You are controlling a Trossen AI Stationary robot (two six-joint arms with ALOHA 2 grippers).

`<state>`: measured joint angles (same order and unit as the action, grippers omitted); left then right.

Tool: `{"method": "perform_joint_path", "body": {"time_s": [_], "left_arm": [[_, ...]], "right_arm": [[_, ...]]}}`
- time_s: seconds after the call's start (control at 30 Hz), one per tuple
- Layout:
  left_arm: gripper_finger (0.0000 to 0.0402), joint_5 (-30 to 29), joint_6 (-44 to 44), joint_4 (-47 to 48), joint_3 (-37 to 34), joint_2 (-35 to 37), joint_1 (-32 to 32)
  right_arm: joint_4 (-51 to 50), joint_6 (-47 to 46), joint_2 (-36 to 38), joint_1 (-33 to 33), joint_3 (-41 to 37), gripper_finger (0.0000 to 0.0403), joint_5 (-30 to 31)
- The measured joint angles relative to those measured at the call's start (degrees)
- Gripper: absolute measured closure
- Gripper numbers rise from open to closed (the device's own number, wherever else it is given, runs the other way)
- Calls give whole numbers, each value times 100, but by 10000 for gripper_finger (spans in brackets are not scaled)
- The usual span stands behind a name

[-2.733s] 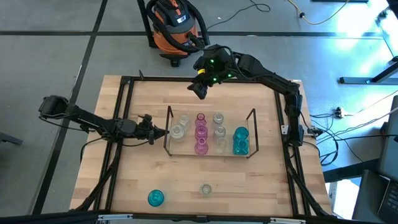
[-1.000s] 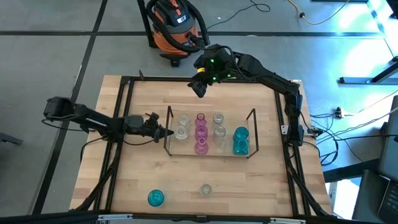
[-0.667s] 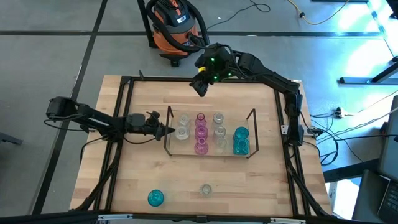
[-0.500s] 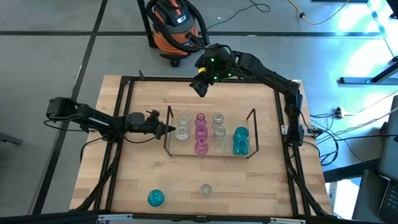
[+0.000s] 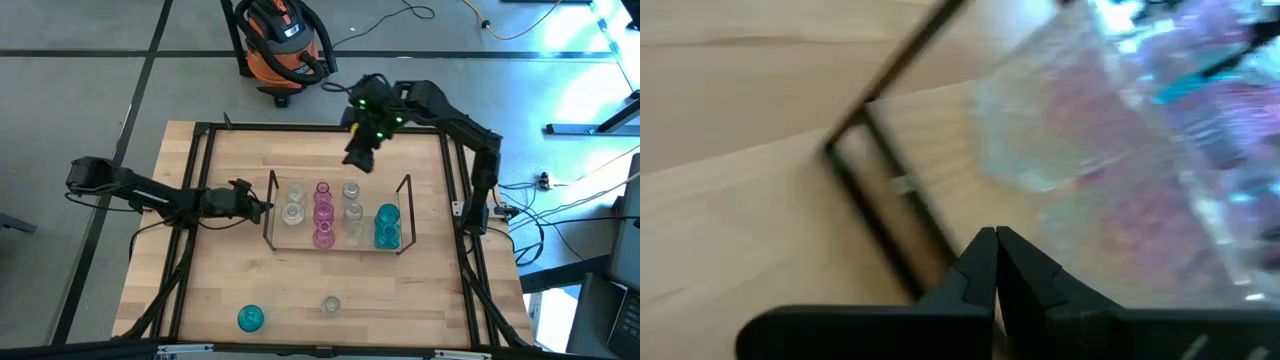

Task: Sort vases onto shelf
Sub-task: Put the blue vase aligned with the other blue vase on the shelf

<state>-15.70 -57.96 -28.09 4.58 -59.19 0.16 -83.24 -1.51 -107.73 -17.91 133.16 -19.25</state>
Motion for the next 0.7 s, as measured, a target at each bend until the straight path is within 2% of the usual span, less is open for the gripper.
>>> {"method": "perform_joint_path", "body": {"time_s": [0.2,0.27,0.37,0.47,0.6,0.7], "left_arm": [[401,-1236,-245,1848,59,1410,-499],[401,-1453,-245,2914,340,1967,-681],[401,-1455,-206,4859,1114,2593,-953],[401,-1019,3,5966,1953,2867,-1293],[401,265,-13,6051,2756,2689,-1913],[401,937,-362,5959,3111,1992,-2660]], "right_arm": [[-370,9,465,45,2,226,60],[-509,-106,560,93,2,226,185],[-690,-231,694,206,2,226,585],[-683,-299,809,357,2,226,809],[-682,-299,836,562,2,226,1049],[-682,-281,832,678,2,226,1073]]}}
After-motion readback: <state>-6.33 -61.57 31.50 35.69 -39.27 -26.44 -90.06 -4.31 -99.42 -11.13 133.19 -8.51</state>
